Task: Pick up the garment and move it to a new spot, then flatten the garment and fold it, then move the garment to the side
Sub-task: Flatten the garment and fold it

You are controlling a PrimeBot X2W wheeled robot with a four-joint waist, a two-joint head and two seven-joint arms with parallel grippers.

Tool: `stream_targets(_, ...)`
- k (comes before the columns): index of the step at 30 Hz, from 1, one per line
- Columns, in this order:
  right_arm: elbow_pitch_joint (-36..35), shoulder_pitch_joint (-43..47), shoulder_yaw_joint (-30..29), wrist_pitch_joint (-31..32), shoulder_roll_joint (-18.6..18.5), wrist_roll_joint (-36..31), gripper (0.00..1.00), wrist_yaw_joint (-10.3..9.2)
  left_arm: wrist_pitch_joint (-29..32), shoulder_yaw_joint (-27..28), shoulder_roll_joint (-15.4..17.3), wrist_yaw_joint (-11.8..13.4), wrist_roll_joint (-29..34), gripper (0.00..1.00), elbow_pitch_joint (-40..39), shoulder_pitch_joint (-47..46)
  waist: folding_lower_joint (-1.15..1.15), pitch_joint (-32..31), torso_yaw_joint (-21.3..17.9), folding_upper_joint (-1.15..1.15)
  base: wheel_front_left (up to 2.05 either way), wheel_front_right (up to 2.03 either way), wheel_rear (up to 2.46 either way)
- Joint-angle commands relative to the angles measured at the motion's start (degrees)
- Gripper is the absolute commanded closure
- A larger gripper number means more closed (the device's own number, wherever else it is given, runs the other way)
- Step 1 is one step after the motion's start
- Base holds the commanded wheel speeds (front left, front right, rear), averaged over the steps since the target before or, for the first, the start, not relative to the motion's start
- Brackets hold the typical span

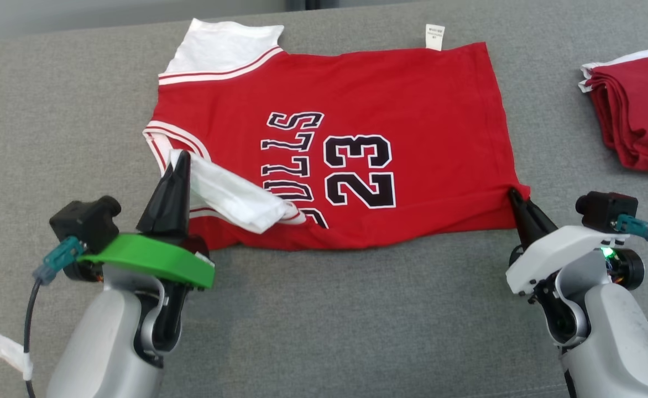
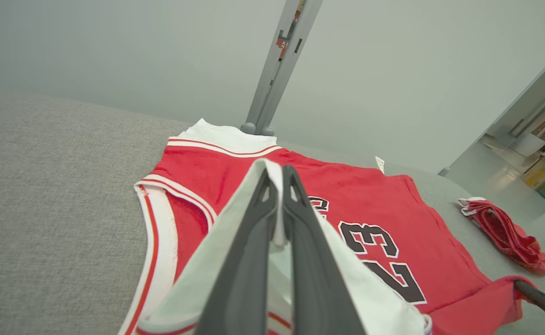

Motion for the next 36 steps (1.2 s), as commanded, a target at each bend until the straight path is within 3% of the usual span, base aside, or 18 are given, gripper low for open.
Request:
stream_targets(1,0.90,-1.30,-0.07,-0.61,-0.20,-0.28,1.00,-0.03,-0.66,-0.20,-0.04,-0.36,0.95,1.00,1.66,-2.41,0.00,1.62,-0.83,0.00,0.00,0.00,0.00)
stream_targets(12,7.62,-7.93,-0.22,-4.97,-0.19,0.98,0.97,-0.03,-5.31,-1.37,-1.76,-1.55,3.82,1.00,14.24,-13.23,0.00,4.73,-1.42,0.00,0.00,0.00,0.00)
stream_targets(14,8.66,-8.76,0.47,-5.94,-0.18,1.56,0.62,-0.03,-5.87,-1.15,-2.08,-1.68,4.02,1.00,15.63,-14.08,0.00,4.94,-1.52,0.00,0.00,0.00,0.00)
stream_targets(15,8.80,-9.09,0.86,-6.74,-0.19,1.64,0.03,-0.03,-6.05,-0.84,-2.19,-1.73,4.13,1.00,16.06,-14.35,0.00,4.99,-1.55,0.00,0.00,0.00,0.00)
stream_targets(16,9.15,-9.52,1.19,-7.65,-0.20,1.66,0.00,-0.03,-6.39,-0.45,-2.32,-1.74,4.21,0.96,16.47,-14.62,0.00,5.03,-1.56,0.00,0.00,0.00,0.00)
stream_targets(17,9.26,-9.91,1.75,-8.63,-0.19,1.93,0.00,-0.03,-6.38,-0.06,-2.45,-1.76,4.35,0.54,16.76,-14.74,0.00,5.03,-1.53,0.00,0.00,0.00,0.00)
stream_targets(18,9.52,-10.02,2.04,-9.21,-0.19,2.15,0.00,-0.03,-6.57,0.18,-2.50,-1.79,4.48,0.22,16.97,-14.70,0.00,4.99,-1.51,0.00,0.00,0.00,0.00)
stream_targets(19,9.62,-10.23,2.47,-10.19,-0.19,2.21,0.00,-0.03,-6.68,0.60,-2.58,-1.85,4.65,0.00,17.12,-14.62,0.00,4.89,-1.49,0.00,0.00,0.00,0.00)
stream_targets(30,9.11,-7.62,0.95,-16.48,-0.19,-3.40,0.00,-0.03,-6.81,4.48,-3.16,-2.35,6.59,0.00,12.48,-7.06,0.00,0.86,-0.94,0.00,0.00,0.00,0.00)
stream_targets(36,6.22,-2.84,-0.82,-17.84,-0.18,-7.94,0.00,-0.03,-6.36,5.07,-1.48,-2.54,5.71,0.00,10.94,0.57,0.00,-3.39,-0.77,0.00,0.00,0.00,0.00)
